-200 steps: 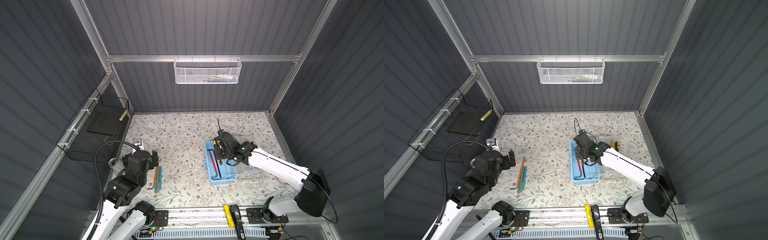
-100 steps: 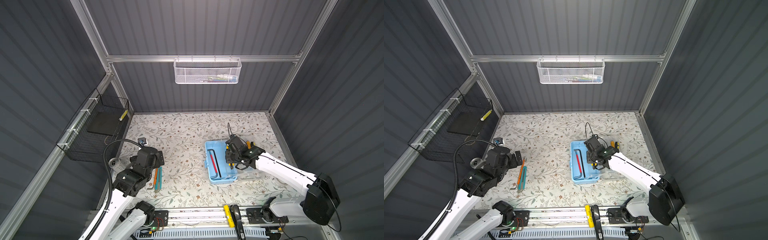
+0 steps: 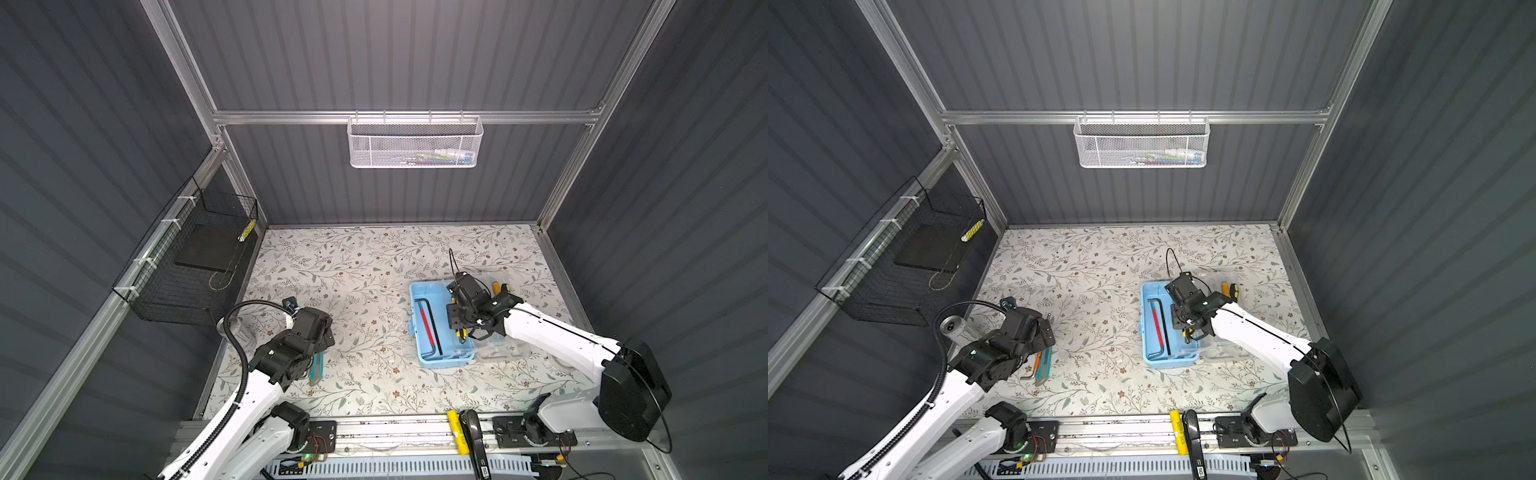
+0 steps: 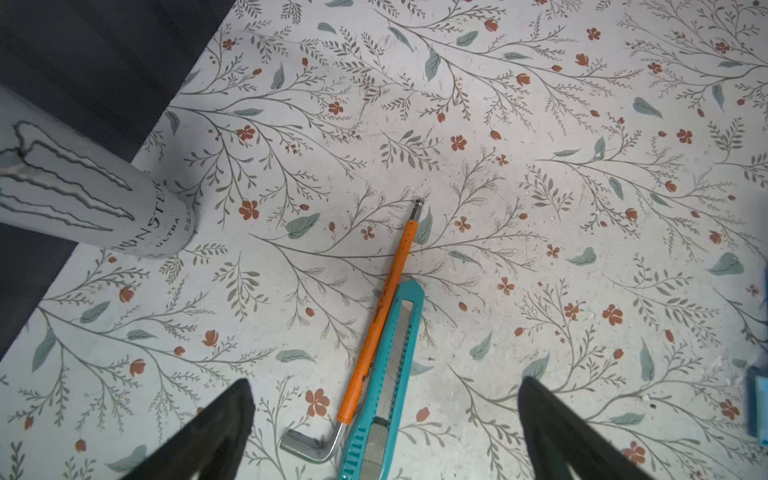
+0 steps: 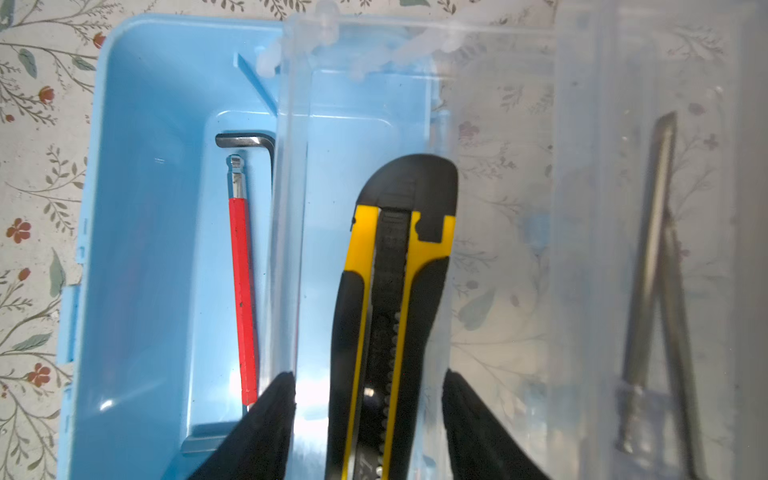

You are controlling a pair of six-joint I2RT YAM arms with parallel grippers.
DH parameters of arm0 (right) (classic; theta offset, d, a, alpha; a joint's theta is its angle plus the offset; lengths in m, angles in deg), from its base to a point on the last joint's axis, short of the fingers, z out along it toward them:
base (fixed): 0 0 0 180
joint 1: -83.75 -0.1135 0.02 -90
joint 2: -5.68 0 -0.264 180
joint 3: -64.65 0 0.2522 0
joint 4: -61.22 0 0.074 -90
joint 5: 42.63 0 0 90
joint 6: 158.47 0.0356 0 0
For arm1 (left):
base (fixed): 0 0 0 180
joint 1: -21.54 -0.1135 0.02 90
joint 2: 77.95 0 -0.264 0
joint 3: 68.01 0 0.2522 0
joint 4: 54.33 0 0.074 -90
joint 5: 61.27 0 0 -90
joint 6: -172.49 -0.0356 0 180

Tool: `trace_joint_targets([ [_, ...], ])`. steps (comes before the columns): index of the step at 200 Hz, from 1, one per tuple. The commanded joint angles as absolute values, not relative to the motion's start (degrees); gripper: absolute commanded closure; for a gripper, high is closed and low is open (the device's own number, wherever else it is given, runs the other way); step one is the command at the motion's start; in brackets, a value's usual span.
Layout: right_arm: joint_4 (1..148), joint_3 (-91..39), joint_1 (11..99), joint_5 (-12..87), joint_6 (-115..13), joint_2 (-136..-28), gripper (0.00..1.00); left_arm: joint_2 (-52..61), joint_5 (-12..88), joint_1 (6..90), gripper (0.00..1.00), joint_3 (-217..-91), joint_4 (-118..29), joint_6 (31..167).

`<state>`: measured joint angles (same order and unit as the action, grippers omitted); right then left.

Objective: Pack the tool kit

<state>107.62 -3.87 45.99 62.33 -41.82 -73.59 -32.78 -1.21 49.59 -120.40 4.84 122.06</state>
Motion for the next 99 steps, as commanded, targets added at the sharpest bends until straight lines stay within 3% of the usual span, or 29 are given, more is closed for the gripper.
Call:
trace_joint_targets([
  [1,108.75,-5.88,46.04,61.76,-43.38,-69.49,0.37,-31.87,0.82,49.39,0.01,-118.72,2.75,127.28],
  [52,103.20,-5.49,45.96,47.00,-45.40,-62.82,0.34,-24.50,6.11,49.40,0.01,-112.80,-6.15,130.97],
  [99,100.70,-3.00,45.25,40.86,-47.02,-60.08,0.33,-18.75,6.81,49.28,0.00,-111.75,-9.42,131.08],
])
